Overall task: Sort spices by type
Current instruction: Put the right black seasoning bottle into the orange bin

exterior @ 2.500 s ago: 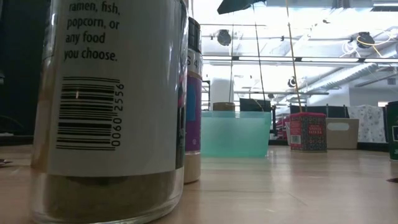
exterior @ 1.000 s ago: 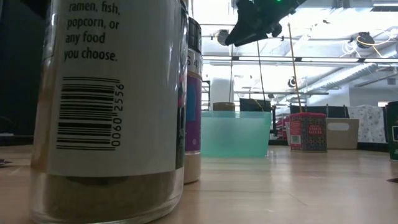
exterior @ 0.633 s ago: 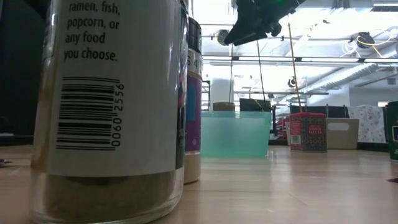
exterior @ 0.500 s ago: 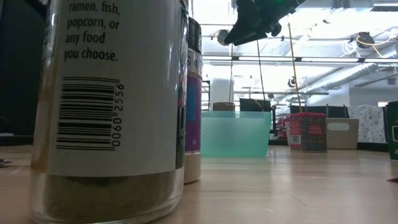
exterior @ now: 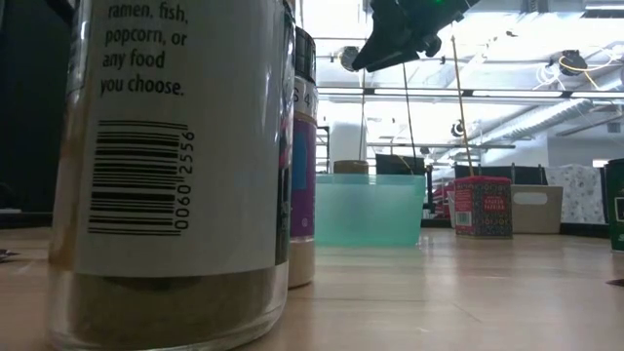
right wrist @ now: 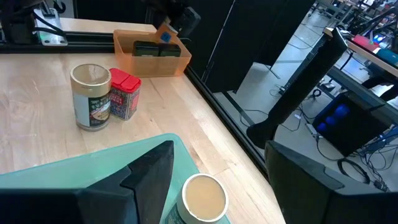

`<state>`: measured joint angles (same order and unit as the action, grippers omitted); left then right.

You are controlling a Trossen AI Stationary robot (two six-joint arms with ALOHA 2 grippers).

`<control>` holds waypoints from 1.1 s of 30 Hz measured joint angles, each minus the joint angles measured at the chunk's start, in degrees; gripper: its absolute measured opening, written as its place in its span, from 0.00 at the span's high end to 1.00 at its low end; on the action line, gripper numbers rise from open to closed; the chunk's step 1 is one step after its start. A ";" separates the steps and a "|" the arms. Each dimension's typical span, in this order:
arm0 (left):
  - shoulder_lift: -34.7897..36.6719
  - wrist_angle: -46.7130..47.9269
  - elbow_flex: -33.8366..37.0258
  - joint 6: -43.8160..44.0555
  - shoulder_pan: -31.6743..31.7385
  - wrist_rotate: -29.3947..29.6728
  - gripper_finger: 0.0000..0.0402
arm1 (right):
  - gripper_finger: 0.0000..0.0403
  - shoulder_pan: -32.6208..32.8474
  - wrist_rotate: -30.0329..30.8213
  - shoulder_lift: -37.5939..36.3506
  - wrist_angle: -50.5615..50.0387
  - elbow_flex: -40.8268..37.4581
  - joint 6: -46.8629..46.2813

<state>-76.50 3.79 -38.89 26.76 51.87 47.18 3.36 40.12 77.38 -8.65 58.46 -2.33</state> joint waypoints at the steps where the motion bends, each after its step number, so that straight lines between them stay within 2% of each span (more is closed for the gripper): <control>1: -0.53 -0.72 0.00 0.24 0.17 0.02 0.47 | 0.42 0.00 0.00 0.00 0.01 0.00 0.03; 6: -2.81 -1.92 0.00 1.38 1.02 -0.59 0.43 | 0.42 0.00 0.00 0.02 0.19 0.00 0.20; 33: -4.71 -0.28 0.00 5.92 1.04 -2.00 0.44 | 0.42 0.00 0.02 0.04 -0.47 -0.01 0.19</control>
<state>-81.21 3.51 -38.89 32.68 52.90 45.18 3.36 40.14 77.43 -9.13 58.45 -2.14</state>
